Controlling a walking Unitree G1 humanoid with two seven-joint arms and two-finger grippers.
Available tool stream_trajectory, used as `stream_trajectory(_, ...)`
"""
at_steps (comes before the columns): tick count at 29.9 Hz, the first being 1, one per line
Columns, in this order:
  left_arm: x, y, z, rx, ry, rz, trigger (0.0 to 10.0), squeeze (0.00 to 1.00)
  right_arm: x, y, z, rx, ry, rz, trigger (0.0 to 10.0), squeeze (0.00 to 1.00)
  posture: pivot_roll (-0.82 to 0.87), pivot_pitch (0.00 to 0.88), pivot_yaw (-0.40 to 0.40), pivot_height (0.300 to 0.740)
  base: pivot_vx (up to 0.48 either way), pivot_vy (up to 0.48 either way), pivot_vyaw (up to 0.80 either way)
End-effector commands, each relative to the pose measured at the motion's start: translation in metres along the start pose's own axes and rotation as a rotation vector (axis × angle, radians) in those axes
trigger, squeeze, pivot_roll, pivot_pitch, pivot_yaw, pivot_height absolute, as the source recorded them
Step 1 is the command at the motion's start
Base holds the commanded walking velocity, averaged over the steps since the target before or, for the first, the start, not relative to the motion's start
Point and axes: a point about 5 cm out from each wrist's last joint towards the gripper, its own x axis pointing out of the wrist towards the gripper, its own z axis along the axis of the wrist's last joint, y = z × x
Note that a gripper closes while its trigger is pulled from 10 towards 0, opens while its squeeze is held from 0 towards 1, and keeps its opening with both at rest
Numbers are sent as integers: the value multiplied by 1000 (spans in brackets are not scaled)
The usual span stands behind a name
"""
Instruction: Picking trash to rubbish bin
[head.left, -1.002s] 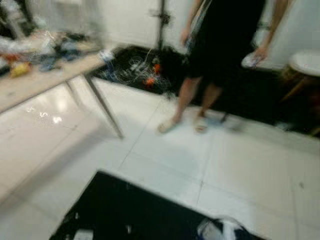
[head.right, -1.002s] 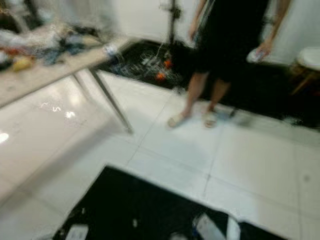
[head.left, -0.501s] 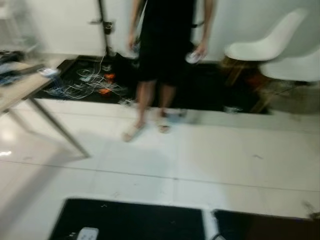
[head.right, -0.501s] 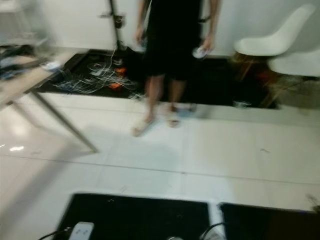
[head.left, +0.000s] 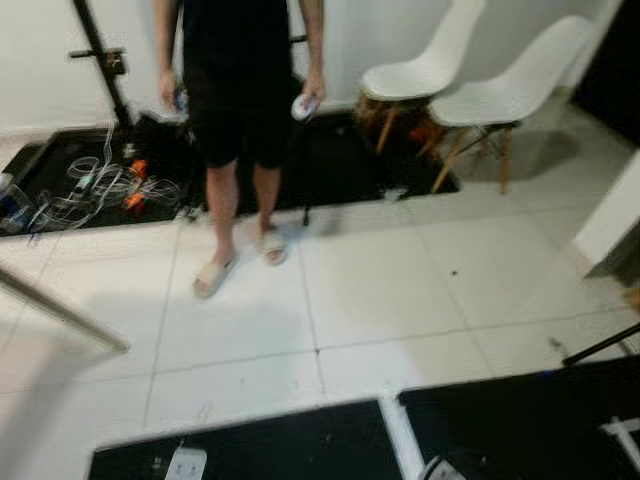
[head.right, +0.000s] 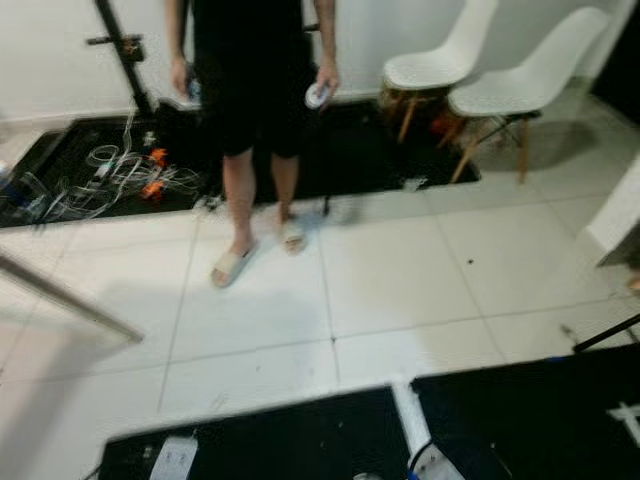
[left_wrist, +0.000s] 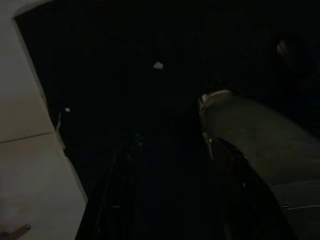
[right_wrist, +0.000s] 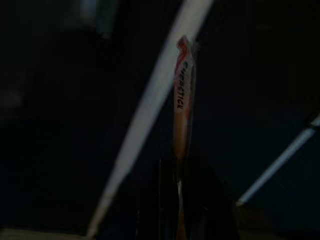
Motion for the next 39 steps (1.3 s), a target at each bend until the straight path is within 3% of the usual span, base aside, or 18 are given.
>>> stream_trajectory(1, 0, 2, -1, 17, 11, 4, 10000, 0, 0, -3, 2, -3, -6, -8, 10000, 0, -48, 19, 63, 740, 0, 0, -781)
stream_trajectory(24, -1, 0, -4, 13, 14, -2, 10000, 0, -1, -8, 12, 21, -56, -38, 10000, 0, -53, 28, 55, 740, 0, 0, -781)
stream_trajectory(31, -1, -1, -5, 15, 17, -6, 10000, 0, -2, -13, 16, 67, -92, -55, 10000, 0, -53, 23, 51, 740, 0, 0, -781)
stream_trajectory(36, -1, -1, -5, 25, 17, -6, 10000, 0, -4, -18, 29, 92, -143, -60, 10000, 0, -50, 12, 50, 740, 0, 0, -781)
stream_trajectory(39, -1, 1, -3, 33, 10, 0, 10000, 0, -7, -24, 49, 125, -210, -76, 10000, 0, -50, 12, 50, 740, 0, 0, -783)
